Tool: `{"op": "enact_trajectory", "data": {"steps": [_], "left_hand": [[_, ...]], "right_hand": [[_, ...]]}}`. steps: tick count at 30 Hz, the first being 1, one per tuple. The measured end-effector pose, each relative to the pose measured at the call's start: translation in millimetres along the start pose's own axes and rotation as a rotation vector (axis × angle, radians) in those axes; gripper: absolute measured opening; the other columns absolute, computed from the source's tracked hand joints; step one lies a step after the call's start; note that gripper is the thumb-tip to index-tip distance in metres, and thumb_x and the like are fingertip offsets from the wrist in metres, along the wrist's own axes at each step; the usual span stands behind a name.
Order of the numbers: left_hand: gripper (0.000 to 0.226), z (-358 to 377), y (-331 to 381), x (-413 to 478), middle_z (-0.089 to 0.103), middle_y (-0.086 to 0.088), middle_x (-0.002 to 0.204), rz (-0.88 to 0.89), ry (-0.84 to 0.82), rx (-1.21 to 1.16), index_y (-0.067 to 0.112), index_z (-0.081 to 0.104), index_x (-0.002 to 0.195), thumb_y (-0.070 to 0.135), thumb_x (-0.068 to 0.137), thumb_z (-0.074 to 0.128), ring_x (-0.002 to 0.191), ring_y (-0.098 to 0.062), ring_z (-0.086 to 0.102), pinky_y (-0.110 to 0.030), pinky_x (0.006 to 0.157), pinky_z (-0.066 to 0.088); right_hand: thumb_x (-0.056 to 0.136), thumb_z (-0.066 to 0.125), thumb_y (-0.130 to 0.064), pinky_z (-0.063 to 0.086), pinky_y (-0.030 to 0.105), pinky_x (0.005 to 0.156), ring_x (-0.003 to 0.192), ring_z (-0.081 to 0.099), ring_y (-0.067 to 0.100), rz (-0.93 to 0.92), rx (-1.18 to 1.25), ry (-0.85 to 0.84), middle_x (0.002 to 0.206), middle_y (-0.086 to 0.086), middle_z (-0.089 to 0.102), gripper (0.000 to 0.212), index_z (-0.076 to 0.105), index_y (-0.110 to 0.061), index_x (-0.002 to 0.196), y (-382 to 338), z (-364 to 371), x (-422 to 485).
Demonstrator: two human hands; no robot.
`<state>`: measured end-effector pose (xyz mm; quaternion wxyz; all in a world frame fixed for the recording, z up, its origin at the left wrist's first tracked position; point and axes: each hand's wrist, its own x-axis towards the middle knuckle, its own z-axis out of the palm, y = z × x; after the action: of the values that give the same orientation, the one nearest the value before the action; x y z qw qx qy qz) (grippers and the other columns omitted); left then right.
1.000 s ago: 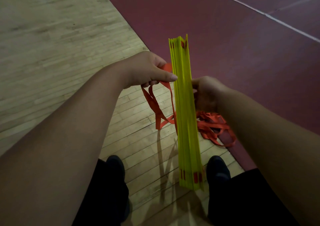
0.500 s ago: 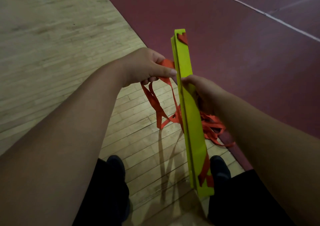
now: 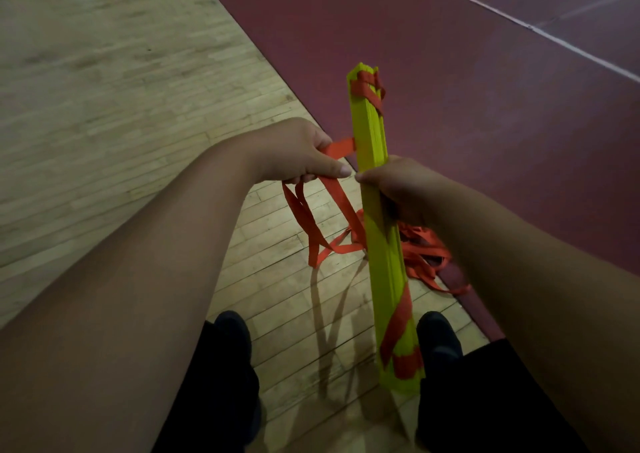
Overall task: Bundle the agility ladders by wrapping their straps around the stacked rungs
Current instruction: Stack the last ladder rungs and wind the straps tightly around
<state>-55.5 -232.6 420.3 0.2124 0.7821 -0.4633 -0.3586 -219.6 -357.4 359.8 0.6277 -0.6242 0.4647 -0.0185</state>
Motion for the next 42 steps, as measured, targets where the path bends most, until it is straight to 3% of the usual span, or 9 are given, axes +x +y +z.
{"op": "enact_trajectory", "data": {"steps": [3, 6, 12, 16, 20, 25, 31, 36, 42], "left_hand": [[0.036, 3.8, -2.7, 4.5, 0.061, 0.001, 0.069, -0.033, -0.013, -0.008, 0.013, 0.078, 0.104, 0.047, 0.093, 0.082, 0.063, -0.011, 0.053, -0.025, 0.059, 0.046], [0.032, 3.9, -1.9, 6.8, 0.059, 0.002, 0.067, -0.044, -0.009, -0.018, 0.015, 0.078, 0.099, 0.046, 0.093, 0.083, 0.061, -0.01, 0.052, -0.023, 0.056, 0.045], [0.029, 1.6, -4.3, 9.2, 0.061, 0.002, 0.069, -0.056, -0.014, -0.021, 0.017, 0.079, 0.098, 0.046, 0.093, 0.084, 0.059, -0.008, 0.052, -0.021, 0.054, 0.045], [0.026, 1.5, -6.5, 8.9, 0.061, 0.003, 0.068, -0.071, -0.02, -0.014, 0.019, 0.079, 0.096, 0.045, 0.093, 0.083, 0.06, -0.007, 0.052, -0.022, 0.055, 0.045], [0.026, 1.1, -6.9, 7.6, 0.059, 0.002, 0.069, -0.072, -0.029, -0.033, 0.02, 0.078, 0.096, 0.045, 0.093, 0.083, 0.06, -0.008, 0.051, -0.023, 0.056, 0.045], [0.039, -2.3, -5.3, 8.1, 0.057, 0.001, 0.068, -0.054, -0.007, -0.118, 0.012, 0.076, 0.11, 0.045, 0.091, 0.085, 0.061, -0.011, 0.048, -0.023, 0.055, 0.042], [0.056, -3.8, -7.2, 10.9, 0.059, 0.0, 0.07, -0.079, -0.007, -0.17, 0.009, 0.068, 0.135, 0.041, 0.092, 0.085, 0.06, -0.009, 0.05, -0.023, 0.055, 0.043], [0.032, -1.4, -3.5, 7.4, 0.064, 0.004, 0.068, -0.094, -0.076, -0.049, 0.012, 0.075, 0.109, 0.04, 0.096, 0.081, 0.056, -0.009, 0.051, -0.026, 0.058, 0.044], [0.032, 1.9, 1.4, 2.3, 0.077, 0.004, 0.078, -0.138, -0.167, 0.033, 0.02, 0.075, 0.121, 0.038, 0.096, 0.081, 0.056, -0.006, 0.059, -0.028, 0.063, 0.051]], "right_hand": [[0.102, 0.069, -0.014, 0.061, 0.062, 0.091, 0.11, 0.067, 0.042, 0.022, -0.046, -0.009, 0.119, 0.02, 0.059, 0.035, 0.05, -0.006, 0.13, -1.6, 1.9, 0.6], [0.104, 0.065, -0.009, 0.064, 0.056, 0.088, 0.112, 0.067, 0.043, 0.043, -0.022, -0.088, 0.13, 0.018, 0.053, 0.045, 0.046, -0.001, 0.143, -2.9, -4.5, -2.1], [0.101, 0.071, -0.012, 0.065, 0.047, 0.091, 0.114, 0.073, 0.034, -0.011, -0.063, -0.217, 0.128, 0.02, 0.071, 0.028, 0.067, -0.005, 0.128, 2.9, -20.0, -4.3], [0.095, 0.078, -0.012, 0.063, 0.032, 0.066, 0.083, 0.078, 0.021, -0.012, -0.002, -0.21, 0.103, 0.016, 0.078, 0.029, 0.071, 0.003, 0.119, 5.5, -19.1, -6.4], [0.093, 0.08, -0.014, 0.051, 0.025, 0.047, 0.053, 0.065, 0.01, -0.041, 0.056, -0.165, 0.074, 0.004, 0.069, 0.04, 0.062, -0.002, 0.127, 6.4, -14.0, -4.6], [0.098, 0.073, -0.027, 0.058, 0.036, 0.07, 0.09, 0.074, 0.016, -0.077, 0.072, -0.17, 0.107, 0.007, 0.076, 0.038, 0.059, -0.019, 0.133, 6.4, -10.6, -5.1], [0.099, 0.076, -0.024, 0.063, 0.044, 0.08, 0.094, 0.076, 0.023, -0.086, 0.073, -0.17, 0.1, 0.011, 0.075, 0.034, 0.057, -0.017, 0.126, 6.6, -6.0, -3.9], [0.089, 0.088, -0.022, 0.067, 0.05, 0.08, 0.089, 0.08, 0.03, -0.071, -0.022, -0.018, 0.098, 0.015, 0.08, 0.03, 0.068, -0.01, 0.109, 3.8, -2.0, 1.4], [0.075, 0.097, -0.044, 0.066, 0.049, 0.083, 0.083, 0.077, 0.028, 0.09, -0.23, 0.084, 0.093, 0.012, 0.078, 0.053, 0.07, -0.007, 0.102, 13.1, -1.9, 7.8]]}}
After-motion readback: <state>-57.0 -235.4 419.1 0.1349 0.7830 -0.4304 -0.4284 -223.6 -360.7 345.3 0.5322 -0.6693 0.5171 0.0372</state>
